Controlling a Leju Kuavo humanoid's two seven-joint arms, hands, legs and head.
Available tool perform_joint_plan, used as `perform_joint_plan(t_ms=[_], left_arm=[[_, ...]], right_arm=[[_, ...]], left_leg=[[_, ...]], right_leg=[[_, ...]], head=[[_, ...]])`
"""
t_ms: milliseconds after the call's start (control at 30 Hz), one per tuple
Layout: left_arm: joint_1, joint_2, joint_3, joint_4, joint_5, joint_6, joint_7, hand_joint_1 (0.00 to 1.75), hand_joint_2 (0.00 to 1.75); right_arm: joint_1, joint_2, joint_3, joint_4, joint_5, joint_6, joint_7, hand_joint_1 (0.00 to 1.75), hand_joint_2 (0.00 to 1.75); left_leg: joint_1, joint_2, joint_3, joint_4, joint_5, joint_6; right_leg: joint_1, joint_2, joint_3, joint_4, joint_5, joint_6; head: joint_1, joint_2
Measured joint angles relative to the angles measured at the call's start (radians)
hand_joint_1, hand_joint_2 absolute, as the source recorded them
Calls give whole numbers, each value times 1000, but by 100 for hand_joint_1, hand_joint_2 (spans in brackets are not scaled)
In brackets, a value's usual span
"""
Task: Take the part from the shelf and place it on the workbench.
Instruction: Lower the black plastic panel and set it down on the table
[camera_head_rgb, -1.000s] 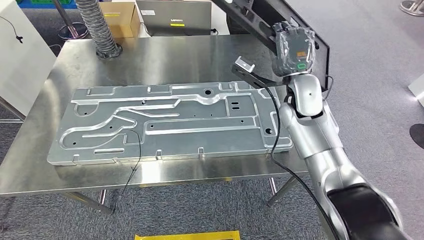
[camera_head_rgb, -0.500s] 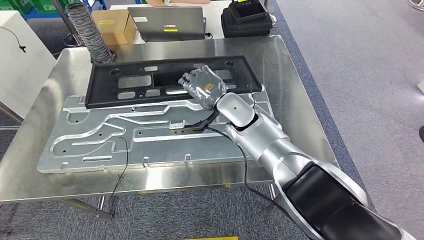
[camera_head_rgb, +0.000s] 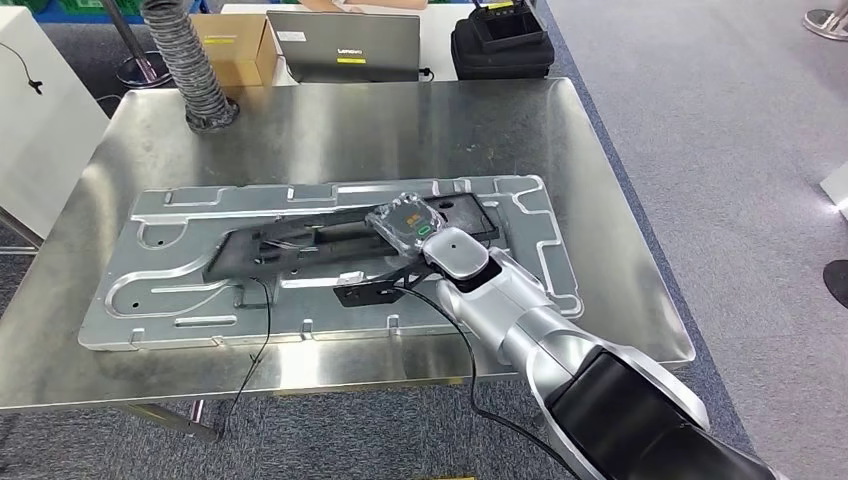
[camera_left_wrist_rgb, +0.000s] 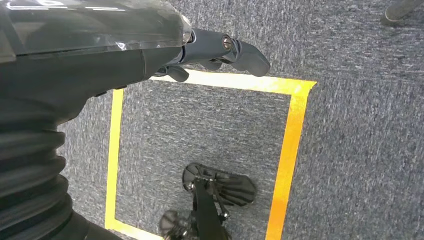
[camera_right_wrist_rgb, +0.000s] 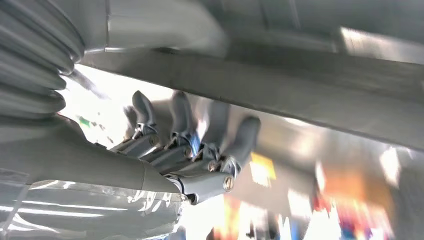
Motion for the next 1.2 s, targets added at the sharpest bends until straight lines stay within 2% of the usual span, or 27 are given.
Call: perform_joint_plan(t_ms=[33,67,100,167,200,267,333,367,400,433,500,533,567,600,667,700,733,833,900,933,1000,1033,1067,1100,1167,1200], left_arm=[[0,0,0,0,-3,-1,-1,0,175],[1,-1,0,0,-5,-3,-2,0,175],[0,-2,0,0,-8,-4,-2,0,175],[-3,-5,0,0,-12,-6,-2,0,175],[-5,-6,0,0,-14,-6,-2,0,175],[-7,-7,0,0,-18,-6,-2,0,175],[-10,-8,0,0,-23,-7,0,0,87],[-12,-8,0,0,-27,-7,1,0,44],[-14,-9,0,0,-30,-7,3,0,0],[-15,-10,-1,0,-33,-7,4,0,0],[-17,-10,-1,0,-36,-10,6,0,0],[-17,-10,-1,0,-36,-12,7,0,0],[-17,-10,-1,0,-36,-14,7,0,0],[-18,-10,-1,0,-36,-15,6,0,0],[-20,-10,-1,0,-38,-17,6,0,0],[-22,-10,-1,0,-41,-17,6,0,0],[-24,-10,-1,0,-45,-17,7,0,0],[-26,-11,-1,0,-56,-16,13,0,0],[-26,-12,0,0,-61,-15,14,0,0],[-25,-12,0,0,-61,-15,12,0,0],[-20,-12,4,0,-57,-14,5,0,0],[-16,-12,8,0,-51,-14,-4,0,0],[-11,-12,13,0,-43,-16,-15,0,0],[-5,-12,20,0,-35,-19,-28,0,0],[8,-13,34,0,-23,-29,-53,0,0],[12,-14,40,0,-20,-32,-61,0,0]], right_arm=[[6,0,0,8,-4,41,23,0,0],[9,2,0,14,-7,79,44,0,0],[10,3,0,20,-10,111,59,0,0],[10,5,0,29,-16,156,76,0,0],[10,5,0,33,-19,168,79,0,0],[11,5,0,38,-25,184,82,0,0],[11,4,-1,43,-30,195,84,0,0],[11,4,-2,46,-34,198,85,0,0],[12,3,-5,49,-44,199,80,0,0],[13,2,-11,51,-58,196,71,0,0],[16,0,-33,54,-114,174,25,0,0],[19,-2,-49,53,-153,151,-11,0,0],[22,-4,-71,50,-199,120,-59,0,0],[23,-6,-97,44,-253,86,-116,0,0],[18,-9,-157,17,-371,25,-237,0,0],[12,-12,-192,-6,-443,4,-299,0,0],[7,-17,-226,-33,-515,-10,-353,0,0],[6,-53,-334,-182,-773,-24,-455,0,0],[13,-96,-400,-338,-934,-41,-465,0,0],[17,-119,-429,-417,-984,-57,-462,0,0],[34,-167,-480,-574,-1012,-115,-451,0,0],[49,-192,-501,-646,-983,-161,-444,0,0],[66,-221,-522,-722,-926,-225,-434,0,0],[84,-249,-540,-792,-848,-297,-424,0,0],[121,-306,-577,-918,-690,-432,-400,0,0],[142,-333,-597,-975,-630,-476,-392,0,0]], left_leg=[[0,0,1,1,-1,-1],[0,0,4,1,-2,-2],[0,-1,7,2,-4,-4],[-3,-1,12,4,-8,-10],[-4,-2,12,5,-9,-13],[-4,-2,14,3,-9,-21],[-3,-1,17,3,-11,-30],[-2,0,14,12,-19,-34],[-2,0,2,43,-40,-38],[0,1,-19,95,-70,-40],[1,1,-78,233,-137,-46],[1,1,-99,280,-151,-48],[2,1,-103,292,-147,-50],[3,1,-86,260,-123,-49],[4,1,-17,125,-58,-46],[3,1,13,64,-38,-42],[1,0,30,27,-30,-38],[-1,-3,31,12,-29,-21],[0,-4,28,8,-25,-8],[1,-4,27,6,-23,-2],[-2,-4,25,7,-24,5],[-3,-4,25,7,-25,7],[-4,-5,26,8,-26,8],[-5,-5,27,10,-28,9],[-7,-5,32,11,-33,9],[-8,-5,33,11,-35,7]], right_leg=[[-2,0,-5,-1,16,1],[-4,0,13,-45,50,0],[-5,-1,47,-120,93,-3],[-1,-2,109,-253,147,-11],[2,-2,123,-284,155,-14],[5,-1,125,-292,154,-20],[3,-1,130,-298,158,-30],[1,-1,134,-304,161,-36],[-2,-2,136,-309,164,-42],[-4,-3,138,-312,166,-46],[-3,-3,137,-311,167,-50],[-3,-3,137,-311,167,-50],[-2,-2,137,-310,167,-49],[-2,-1,137,-308,166,-48],[-2,3,138,-302,162,-42],[-1,4,135,-298,160,-37],[1,5,132,-294,159,-32],[3,2,125,-291,158,-16],[0,1,108,-253,128,-4],[-2,1,87,-206,98,1],[-3,1,23,-68,34,9],[-4,1,-3,-16,20,11],[-5,1,-14,4,24,12],[-5,0,-6,-20,49,12],[-3,-1,55,-159,123,4],[1,-3,86,-226,150,-2]], head=[[0,0],[0,0],[0,0],[0,0],[0,0],[0,0],[0,0],[0,0],[0,0],[0,0],[0,0],[0,0],[0,0],[0,0],[0,0],[0,0],[0,0],[0,0],[0,0],[0,0],[0,0],[0,0],[0,0],[0,0],[0,0],[0,0]])
